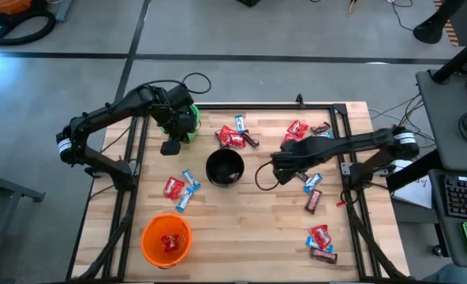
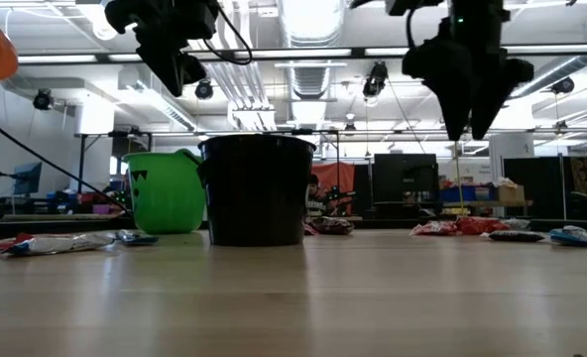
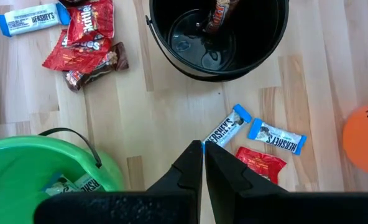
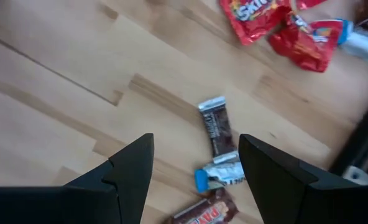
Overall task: Sort candy
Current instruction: Put the brown and silver chocolate into the black bucket
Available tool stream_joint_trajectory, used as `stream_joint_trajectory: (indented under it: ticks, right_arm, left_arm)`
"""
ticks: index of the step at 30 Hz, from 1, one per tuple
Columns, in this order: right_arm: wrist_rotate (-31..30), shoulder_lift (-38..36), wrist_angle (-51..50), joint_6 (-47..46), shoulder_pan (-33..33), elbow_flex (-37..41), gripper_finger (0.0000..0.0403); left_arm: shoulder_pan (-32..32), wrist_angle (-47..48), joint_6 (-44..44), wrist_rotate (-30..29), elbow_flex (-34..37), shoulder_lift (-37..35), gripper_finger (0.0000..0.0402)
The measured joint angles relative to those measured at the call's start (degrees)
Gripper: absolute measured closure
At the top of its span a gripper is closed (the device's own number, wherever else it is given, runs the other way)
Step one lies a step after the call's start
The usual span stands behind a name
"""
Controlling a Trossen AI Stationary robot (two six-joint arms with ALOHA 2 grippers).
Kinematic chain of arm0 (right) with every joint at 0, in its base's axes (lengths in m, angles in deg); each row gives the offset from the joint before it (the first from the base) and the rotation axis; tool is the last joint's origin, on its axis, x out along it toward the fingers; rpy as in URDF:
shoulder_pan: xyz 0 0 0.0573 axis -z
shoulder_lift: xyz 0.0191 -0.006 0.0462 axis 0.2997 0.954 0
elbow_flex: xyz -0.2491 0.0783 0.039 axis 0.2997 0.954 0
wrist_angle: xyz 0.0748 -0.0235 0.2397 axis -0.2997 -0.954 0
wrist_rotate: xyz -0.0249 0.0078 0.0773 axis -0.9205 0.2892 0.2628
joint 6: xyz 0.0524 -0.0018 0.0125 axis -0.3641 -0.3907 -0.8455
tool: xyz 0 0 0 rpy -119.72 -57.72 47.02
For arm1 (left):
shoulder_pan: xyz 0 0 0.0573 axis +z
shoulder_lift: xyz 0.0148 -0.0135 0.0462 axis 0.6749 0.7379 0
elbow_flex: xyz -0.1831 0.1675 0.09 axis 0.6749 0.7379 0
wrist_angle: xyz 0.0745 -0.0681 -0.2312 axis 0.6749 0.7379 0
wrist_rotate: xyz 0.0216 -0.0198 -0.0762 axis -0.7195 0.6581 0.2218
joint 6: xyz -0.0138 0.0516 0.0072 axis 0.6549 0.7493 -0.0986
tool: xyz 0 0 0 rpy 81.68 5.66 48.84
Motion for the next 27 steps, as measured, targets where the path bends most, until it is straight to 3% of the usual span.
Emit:
stream_joint_trajectory:
  ticks: [12, 27]
  right_arm:
    - [2.51, -6.88, 8.1, -1.04, 0.0, 13.39, 0.0174]
    - [4.56, -7.28, 13.08, 4.72, 0.68, 19.77, 0.0174]
  left_arm:
    - [0.0, -0.07, -1.16, 0.02, 0.0, 0.0, 0.0401]
    - [0.0, -0.38, -3.98, 0.02, 0.0, 0.0, 0.0401]
